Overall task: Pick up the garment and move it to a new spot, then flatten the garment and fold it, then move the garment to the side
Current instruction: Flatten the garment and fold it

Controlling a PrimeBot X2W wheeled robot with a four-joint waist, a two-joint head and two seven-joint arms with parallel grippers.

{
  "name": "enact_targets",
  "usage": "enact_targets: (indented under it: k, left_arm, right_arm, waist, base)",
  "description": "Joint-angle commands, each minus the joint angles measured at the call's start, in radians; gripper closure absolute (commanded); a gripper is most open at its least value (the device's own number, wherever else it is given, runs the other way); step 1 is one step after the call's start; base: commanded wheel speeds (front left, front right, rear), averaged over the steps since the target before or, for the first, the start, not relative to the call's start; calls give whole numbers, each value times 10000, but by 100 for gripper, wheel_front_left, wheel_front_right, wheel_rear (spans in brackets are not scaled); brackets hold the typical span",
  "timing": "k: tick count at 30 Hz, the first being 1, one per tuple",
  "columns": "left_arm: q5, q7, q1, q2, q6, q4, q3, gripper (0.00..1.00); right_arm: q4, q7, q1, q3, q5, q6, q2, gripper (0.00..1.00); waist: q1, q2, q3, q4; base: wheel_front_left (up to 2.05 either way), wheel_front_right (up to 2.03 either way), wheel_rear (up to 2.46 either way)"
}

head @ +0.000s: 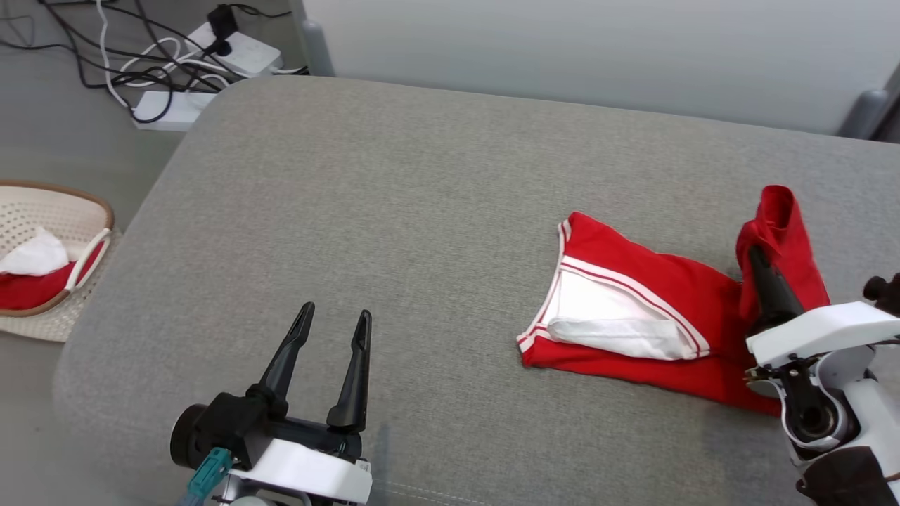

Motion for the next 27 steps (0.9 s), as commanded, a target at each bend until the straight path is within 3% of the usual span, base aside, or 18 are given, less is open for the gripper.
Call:
enact_targets:
  k: [1,14,27]
  left_arm:
    - [-52,-103,-97,24,71,-276,288,0]
    - [-198,-103,-198,24,168,-386,91,0]
    - [-326,-103,-281,24,231,-356,-44,0]
  right_arm:
    - [-349,-72,-133,183,-138,44,57,100]
    - [88,-97,-657,115,-937,44,1007,100]
    - [1012,-90,-962,304,-1424,44,1467,100]
  waist:
    - [0,0,8,186]
    - [0,0,322,1022]
    - [0,0,439,1604]
  base:
    - [0,0,0]
    - [0,0,0]
    - [0,0,0]
